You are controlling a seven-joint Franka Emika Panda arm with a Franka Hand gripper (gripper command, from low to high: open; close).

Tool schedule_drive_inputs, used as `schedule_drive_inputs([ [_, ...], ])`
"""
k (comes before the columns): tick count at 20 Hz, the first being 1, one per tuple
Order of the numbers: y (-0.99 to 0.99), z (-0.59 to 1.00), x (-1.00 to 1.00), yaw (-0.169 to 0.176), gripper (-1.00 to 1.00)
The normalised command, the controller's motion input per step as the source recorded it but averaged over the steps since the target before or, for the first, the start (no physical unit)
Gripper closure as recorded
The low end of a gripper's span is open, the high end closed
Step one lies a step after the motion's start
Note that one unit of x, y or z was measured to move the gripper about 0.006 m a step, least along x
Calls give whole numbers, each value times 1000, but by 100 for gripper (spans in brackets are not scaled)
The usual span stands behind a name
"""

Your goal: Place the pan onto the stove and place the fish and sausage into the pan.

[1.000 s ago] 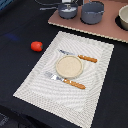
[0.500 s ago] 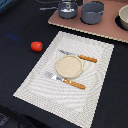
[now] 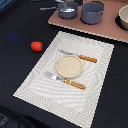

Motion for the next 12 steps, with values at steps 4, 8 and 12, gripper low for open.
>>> schedule_drive_inputs([
  [4,-1000,41,-20,0,-100],
  [8,-1000,-17,-89,0,-100],
  [12,-996,-182,-199,0,-100],
])
